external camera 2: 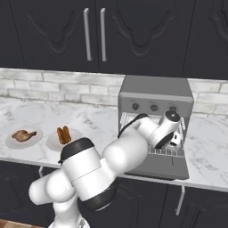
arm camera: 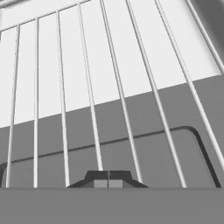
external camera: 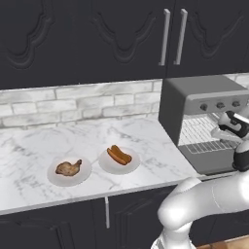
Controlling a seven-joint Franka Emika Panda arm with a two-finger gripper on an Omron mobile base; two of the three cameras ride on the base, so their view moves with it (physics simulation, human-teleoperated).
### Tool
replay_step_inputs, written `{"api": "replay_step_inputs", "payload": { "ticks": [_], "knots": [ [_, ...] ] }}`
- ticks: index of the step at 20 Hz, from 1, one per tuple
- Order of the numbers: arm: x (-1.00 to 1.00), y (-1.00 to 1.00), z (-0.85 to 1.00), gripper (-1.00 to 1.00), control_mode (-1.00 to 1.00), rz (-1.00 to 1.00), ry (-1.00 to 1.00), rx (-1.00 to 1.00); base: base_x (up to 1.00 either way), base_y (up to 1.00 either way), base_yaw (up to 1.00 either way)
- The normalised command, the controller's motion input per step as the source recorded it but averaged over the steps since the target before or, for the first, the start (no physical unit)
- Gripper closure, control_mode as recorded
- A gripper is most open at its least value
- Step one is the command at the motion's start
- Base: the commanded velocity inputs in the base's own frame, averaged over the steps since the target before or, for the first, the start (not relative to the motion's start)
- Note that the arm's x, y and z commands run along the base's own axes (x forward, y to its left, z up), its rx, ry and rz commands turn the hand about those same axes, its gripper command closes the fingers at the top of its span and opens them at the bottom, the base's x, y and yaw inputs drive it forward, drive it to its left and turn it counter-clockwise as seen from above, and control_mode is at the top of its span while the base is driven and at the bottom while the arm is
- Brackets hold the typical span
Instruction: Open the toaster oven door. Place the hotdog bun on the top rack in the toaster oven and place the chicken drumstick on the bottom rack.
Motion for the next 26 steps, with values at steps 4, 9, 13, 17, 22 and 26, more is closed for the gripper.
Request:
{"api": "replay_step_inputs", "payload": {
  "ticks": [4,9,13,17,22,26],
  "knots": [
    [-1.0,-0.8,-0.91,1.0,-1.0,0.0,0.02,0.0,0.0,0.0,0.0],
    [-1.0,-0.82,-0.95,1.0,-1.0,0.0,0.0,0.0,0.0,0.0,0.0],
    [-1.0,-0.72,-0.99,1.0,-1.0,0.0,0.0,0.0,0.0,0.0,0.0],
    [-1.0,-0.6,-0.99,1.0,-1.0,0.0,0.0,0.0,0.0,0.0,0.0],
    [-1.0,-0.57,-0.97,1.0,-1.0,0.0,0.0,0.0,0.0,0.0,0.0],
    [-1.0,-0.5,-0.98,1.0,-1.0,-0.03,0.0,0.0,0.0,0.0,0.0]
  ]
}}
